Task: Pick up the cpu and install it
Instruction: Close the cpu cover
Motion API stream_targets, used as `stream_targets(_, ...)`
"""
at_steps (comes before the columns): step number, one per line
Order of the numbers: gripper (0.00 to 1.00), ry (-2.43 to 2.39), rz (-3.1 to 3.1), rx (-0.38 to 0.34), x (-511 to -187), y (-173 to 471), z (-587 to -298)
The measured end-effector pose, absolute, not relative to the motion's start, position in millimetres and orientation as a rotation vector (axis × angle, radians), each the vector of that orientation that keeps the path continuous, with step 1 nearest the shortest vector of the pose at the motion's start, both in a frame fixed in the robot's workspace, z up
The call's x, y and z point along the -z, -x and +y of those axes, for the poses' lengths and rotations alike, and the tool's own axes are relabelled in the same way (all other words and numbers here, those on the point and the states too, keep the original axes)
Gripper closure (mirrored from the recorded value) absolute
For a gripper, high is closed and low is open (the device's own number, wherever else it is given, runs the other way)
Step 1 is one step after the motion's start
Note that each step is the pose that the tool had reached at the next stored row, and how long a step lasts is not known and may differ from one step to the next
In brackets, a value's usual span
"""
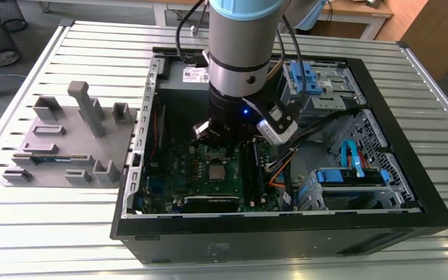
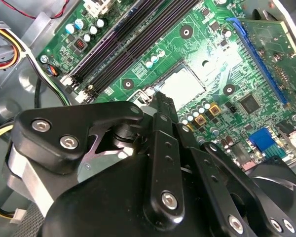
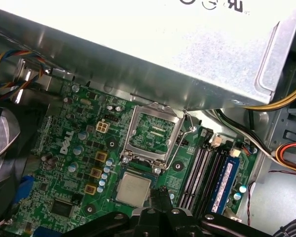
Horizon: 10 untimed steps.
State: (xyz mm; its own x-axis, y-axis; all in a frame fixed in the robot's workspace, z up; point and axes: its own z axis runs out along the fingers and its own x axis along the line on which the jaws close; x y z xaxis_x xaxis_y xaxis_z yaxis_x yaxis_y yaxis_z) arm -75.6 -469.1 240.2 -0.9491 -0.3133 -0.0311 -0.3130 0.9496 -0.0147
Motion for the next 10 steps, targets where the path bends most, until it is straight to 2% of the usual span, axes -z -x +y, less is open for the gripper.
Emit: stream_targets(10, 0.89, 0.493, 3.069, 0.015, -239.8, 75.4, -467.5)
